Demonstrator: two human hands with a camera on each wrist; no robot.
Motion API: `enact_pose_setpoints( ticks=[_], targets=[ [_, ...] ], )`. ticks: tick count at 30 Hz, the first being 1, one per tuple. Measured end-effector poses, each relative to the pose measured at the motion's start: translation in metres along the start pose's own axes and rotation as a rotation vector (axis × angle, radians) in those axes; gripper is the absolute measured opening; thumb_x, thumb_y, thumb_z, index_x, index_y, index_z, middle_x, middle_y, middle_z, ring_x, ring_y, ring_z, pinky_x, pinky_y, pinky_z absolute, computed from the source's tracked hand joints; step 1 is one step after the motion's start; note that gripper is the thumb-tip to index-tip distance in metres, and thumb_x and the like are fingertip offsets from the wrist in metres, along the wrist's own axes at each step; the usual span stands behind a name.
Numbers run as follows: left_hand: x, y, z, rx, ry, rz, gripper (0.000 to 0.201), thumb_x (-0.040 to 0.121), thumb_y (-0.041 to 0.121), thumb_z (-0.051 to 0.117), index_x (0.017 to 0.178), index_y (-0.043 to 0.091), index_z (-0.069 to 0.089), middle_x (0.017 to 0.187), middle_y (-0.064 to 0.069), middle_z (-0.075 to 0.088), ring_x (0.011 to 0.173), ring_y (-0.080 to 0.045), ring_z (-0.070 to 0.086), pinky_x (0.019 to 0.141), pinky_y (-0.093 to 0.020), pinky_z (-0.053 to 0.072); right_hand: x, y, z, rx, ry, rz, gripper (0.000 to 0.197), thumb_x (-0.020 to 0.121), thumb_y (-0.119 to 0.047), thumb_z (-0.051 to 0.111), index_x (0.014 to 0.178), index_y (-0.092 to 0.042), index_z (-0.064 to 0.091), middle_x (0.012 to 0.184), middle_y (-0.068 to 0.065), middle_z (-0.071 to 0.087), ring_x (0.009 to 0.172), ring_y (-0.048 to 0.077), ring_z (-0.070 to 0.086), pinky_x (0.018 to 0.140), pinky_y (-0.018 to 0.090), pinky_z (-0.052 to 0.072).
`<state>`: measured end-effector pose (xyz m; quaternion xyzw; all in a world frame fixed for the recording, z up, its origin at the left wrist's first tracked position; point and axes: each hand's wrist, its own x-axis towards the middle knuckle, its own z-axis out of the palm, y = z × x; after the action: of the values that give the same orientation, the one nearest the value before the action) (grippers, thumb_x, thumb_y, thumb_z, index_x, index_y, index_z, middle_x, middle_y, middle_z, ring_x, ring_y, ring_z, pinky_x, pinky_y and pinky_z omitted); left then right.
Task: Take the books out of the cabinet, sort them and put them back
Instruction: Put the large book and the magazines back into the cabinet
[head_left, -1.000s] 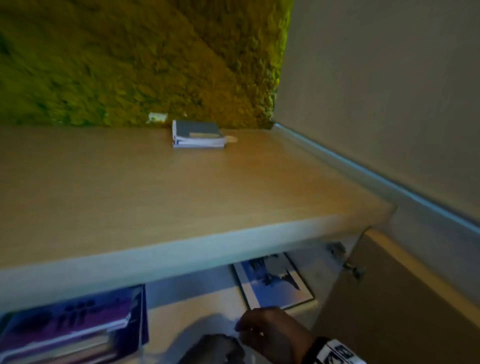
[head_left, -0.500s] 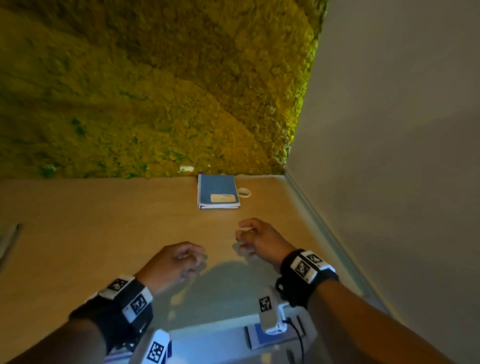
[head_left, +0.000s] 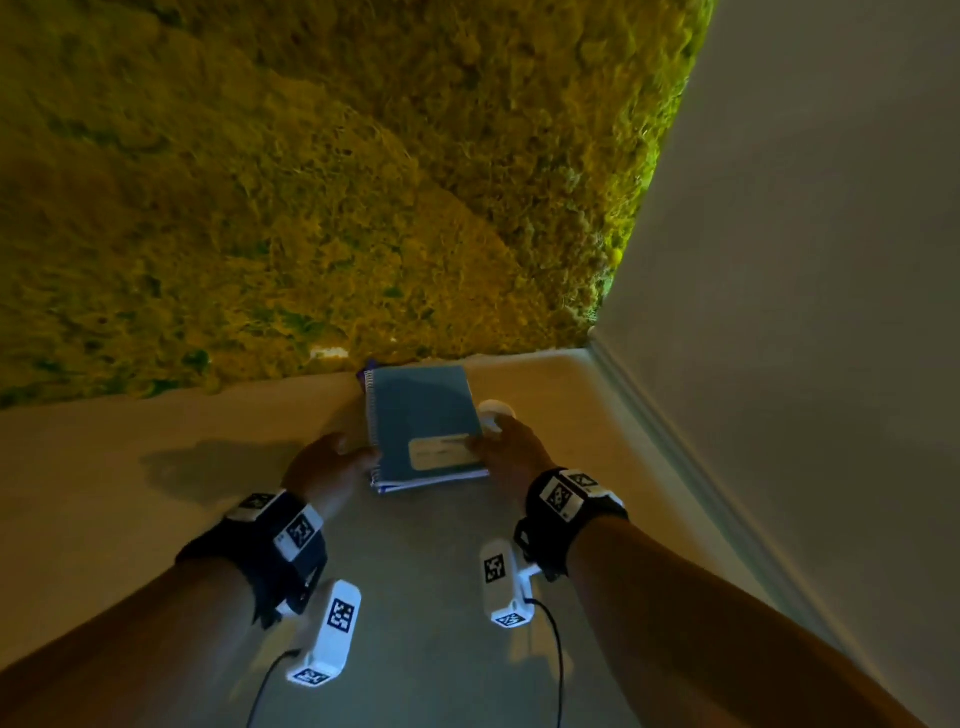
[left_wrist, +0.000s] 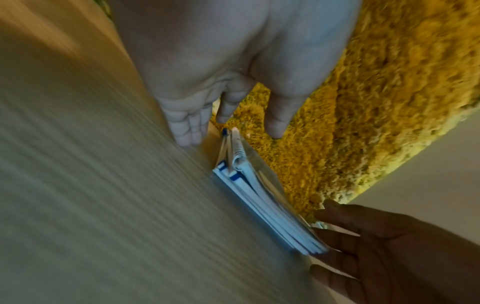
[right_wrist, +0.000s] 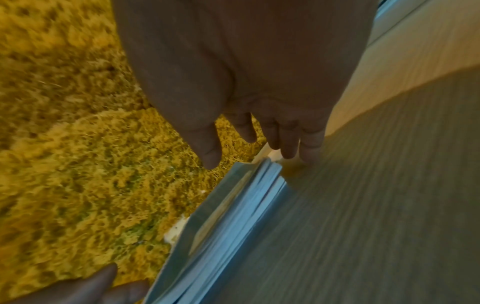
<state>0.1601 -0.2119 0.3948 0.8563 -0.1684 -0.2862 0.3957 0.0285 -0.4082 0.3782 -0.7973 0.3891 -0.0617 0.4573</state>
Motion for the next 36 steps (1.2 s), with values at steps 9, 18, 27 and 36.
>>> enact_pose_setpoints(
  ticks=[9,18,27,36],
  targets=[
    [0.022,-0.003,0.009,-0.482,-0.136,-0.238,0.016,0.083,0.016,0.075,0.091,0.007,0.064,0.103,-0.017,0.071,0.095,-0.031,0.066,0.095,-0.043,0.052,0.006,0.010,0.024,0.074,-0.083,0.081,0.035,0.090,-0.028,0.067,0.119,-0.009,0.066,0.117,0.014,0.068,0.104,0.035,0.065,0.093,0.050,0.055],
    [-0.110,-0.057,0.006,-0.636,-0.167,0.152,0.074,0.051,-0.002,0.063,0.121,0.020,0.056,0.114,-0.022,0.067,0.106,-0.045,0.064,0.094,-0.068,0.046,-0.127,0.019,0.022,0.584,-0.270,-0.040,0.049,0.080,-0.019,0.079,0.127,-0.022,0.066,0.121,0.003,0.075,0.109,0.024,0.072,0.097,0.046,0.056],
    [-0.238,-0.104,0.049,-0.755,0.193,0.269,0.048,0.051,0.011,0.055,0.097,0.023,0.062,0.072,0.008,0.066,0.069,-0.013,0.056,0.065,-0.032,0.042,-0.263,0.071,0.063,0.493,-0.087,-0.340,0.057,0.083,0.004,0.072,0.132,-0.014,0.050,0.121,0.010,0.068,0.105,0.004,0.067,0.090,0.028,0.056],
    [-0.330,-0.131,0.077,-0.744,0.133,0.304,0.051,0.062,0.003,0.050,0.107,0.027,0.054,0.100,-0.005,0.059,0.082,-0.018,0.055,0.073,-0.035,0.041,-0.357,0.099,0.036,0.359,-0.155,-0.343,0.064,0.089,0.000,0.068,0.140,-0.020,0.036,0.123,-0.005,0.061,0.115,0.009,0.059,0.101,0.037,0.051]
  ],
)
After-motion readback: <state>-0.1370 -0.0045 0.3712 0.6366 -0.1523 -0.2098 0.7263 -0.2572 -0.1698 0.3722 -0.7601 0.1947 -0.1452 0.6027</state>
